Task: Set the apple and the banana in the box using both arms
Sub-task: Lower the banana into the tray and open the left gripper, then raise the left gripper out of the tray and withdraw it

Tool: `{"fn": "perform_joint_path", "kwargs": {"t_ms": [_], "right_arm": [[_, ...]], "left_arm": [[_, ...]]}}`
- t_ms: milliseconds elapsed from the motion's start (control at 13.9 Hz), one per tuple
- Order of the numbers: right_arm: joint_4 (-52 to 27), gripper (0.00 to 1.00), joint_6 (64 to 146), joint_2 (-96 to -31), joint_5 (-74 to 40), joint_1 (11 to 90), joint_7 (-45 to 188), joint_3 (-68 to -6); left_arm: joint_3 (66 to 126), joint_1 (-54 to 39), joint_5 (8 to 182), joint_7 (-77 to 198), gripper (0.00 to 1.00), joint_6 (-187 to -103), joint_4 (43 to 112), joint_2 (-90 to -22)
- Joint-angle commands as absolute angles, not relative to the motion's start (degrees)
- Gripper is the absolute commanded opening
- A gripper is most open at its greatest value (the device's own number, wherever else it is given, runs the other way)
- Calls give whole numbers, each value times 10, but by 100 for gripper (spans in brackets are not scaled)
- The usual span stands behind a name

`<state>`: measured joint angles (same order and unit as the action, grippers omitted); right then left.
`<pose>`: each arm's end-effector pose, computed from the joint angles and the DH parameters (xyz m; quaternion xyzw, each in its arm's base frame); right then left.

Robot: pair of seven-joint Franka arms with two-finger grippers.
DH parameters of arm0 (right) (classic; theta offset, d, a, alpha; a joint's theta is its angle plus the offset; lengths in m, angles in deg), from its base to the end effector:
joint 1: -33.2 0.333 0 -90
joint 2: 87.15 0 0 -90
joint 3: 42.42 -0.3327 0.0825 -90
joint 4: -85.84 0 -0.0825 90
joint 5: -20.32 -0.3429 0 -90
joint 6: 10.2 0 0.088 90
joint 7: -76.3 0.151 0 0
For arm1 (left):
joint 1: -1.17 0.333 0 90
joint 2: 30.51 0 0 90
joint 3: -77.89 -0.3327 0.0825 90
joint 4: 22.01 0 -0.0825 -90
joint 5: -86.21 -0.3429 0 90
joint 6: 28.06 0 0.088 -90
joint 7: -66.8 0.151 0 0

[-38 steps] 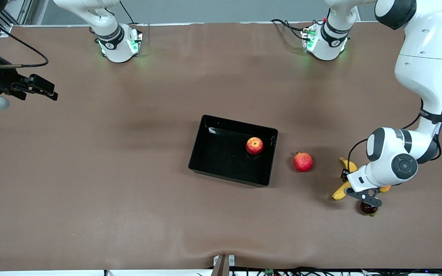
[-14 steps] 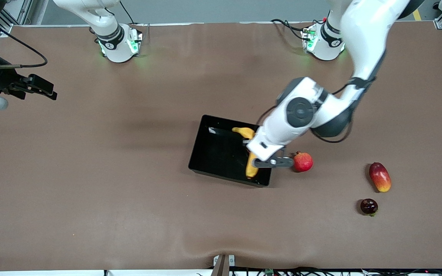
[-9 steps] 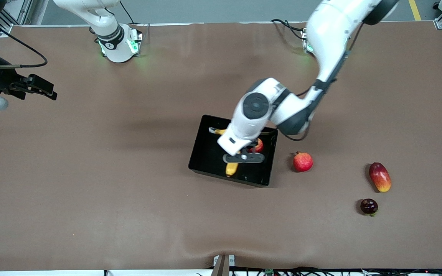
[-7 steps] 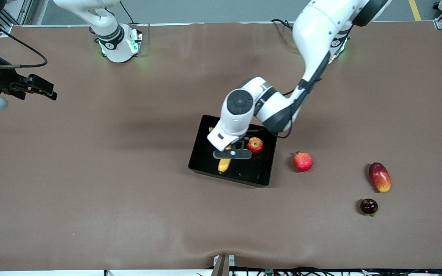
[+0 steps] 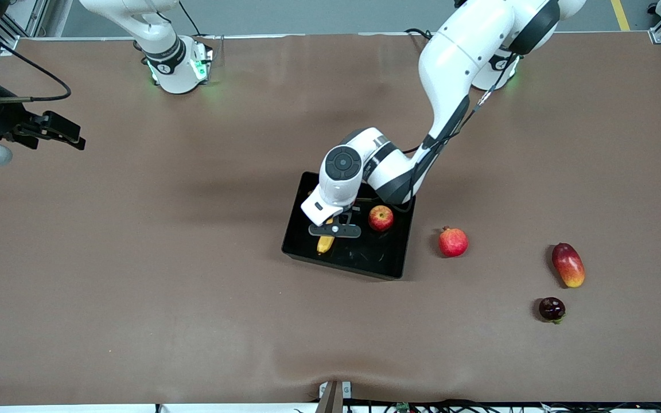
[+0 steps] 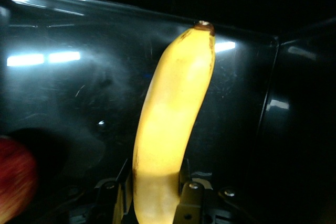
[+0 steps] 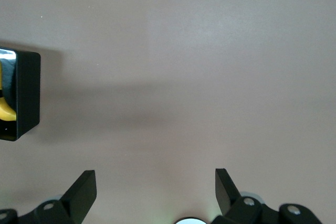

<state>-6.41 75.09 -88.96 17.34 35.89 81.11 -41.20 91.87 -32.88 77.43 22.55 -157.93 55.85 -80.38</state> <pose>0.4892 0.0206 0.5899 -0.9982 0.0281 0.0463 0.0238 0.5187 -0.5071 0.2040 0.9984 -0.0355 -0.0007 0.0446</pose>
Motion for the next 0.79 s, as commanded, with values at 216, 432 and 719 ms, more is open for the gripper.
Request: {"fn": "perform_joint_path", "kwargs": {"t_ms": [216, 432, 719], "right_arm": [[-72, 100, 755, -899, 168, 361, 812, -411], [-72, 100, 755, -899, 168, 361, 812, -411], [-72, 100, 755, -899, 168, 362, 812, -411]], "left_arm": [[907, -356, 743, 227, 8, -1590, 544, -838], [906, -354, 743, 224, 100, -1590, 544, -832], [905, -339, 743, 223, 100, -1566, 541, -782]]}}
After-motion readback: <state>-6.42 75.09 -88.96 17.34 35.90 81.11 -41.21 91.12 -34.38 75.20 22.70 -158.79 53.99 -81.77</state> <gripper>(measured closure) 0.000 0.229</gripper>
